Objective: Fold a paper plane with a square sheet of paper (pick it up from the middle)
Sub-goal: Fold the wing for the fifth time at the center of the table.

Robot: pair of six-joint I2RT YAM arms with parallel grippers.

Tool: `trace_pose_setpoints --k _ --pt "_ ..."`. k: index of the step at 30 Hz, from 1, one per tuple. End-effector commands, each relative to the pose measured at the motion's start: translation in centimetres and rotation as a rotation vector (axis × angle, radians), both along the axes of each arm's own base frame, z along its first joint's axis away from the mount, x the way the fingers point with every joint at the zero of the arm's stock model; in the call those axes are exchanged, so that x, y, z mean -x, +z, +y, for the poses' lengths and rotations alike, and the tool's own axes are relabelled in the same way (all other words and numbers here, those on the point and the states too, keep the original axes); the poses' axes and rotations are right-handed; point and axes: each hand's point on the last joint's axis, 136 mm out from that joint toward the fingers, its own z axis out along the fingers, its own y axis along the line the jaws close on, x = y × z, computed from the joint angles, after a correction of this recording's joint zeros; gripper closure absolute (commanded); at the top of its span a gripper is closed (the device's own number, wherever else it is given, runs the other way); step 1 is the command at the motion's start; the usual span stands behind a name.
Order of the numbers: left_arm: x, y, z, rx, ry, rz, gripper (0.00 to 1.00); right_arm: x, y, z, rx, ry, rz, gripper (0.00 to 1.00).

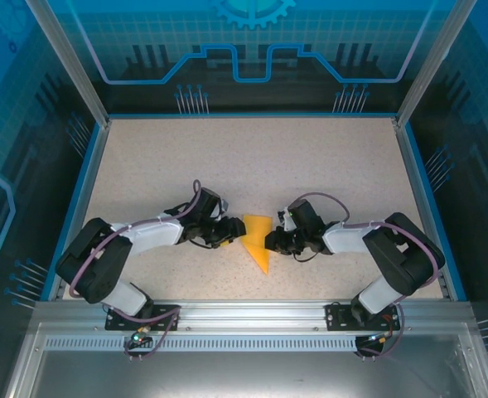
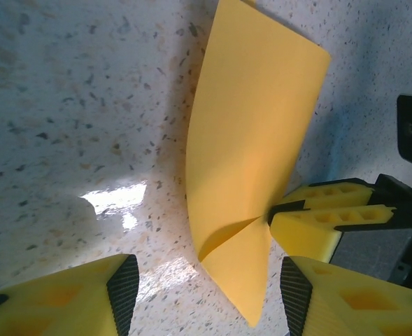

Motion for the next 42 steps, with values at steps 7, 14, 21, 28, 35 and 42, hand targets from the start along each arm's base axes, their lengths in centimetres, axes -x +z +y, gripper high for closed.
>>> trace_pose_setpoints --k 7,14,21,28,35,42 --pt "-0.2 0.2 -3.4 0.077 -0.043 0.029 0.44 1.4 -3.2 -2.5 0.096 -0.044 0.075 0.82" --pt "0.1 0.4 -4.4 0.092 -0.062 0.025 0.57 1.4 -3.4 -2.8 0.107 -0.049 0.076 0.82" --pt "0.0 0.6 -4.5 0.085 -0.089 0.006 0.77 1.1 -3.0 -2.7 0.112 -0.051 0.073 0.81" --pt "-0.1 0.7 -4.6 0.080 -0.096 -0.001 0.94 0.1 -0.7 -2.0 0.103 -0.027 0.011 0.79" --pt "-0.4 1.3 -4.4 0.071 -0.076 -0.007 1.00 -0.6 4.3 -3.6 0.205 -0.060 -0.207 0.69" --pt "-0.4 1.4 -4.3 0.068 -0.062 -0.002 1.00 1.6 7.3 -4.4 0.279 0.046 -0.483 0.51"
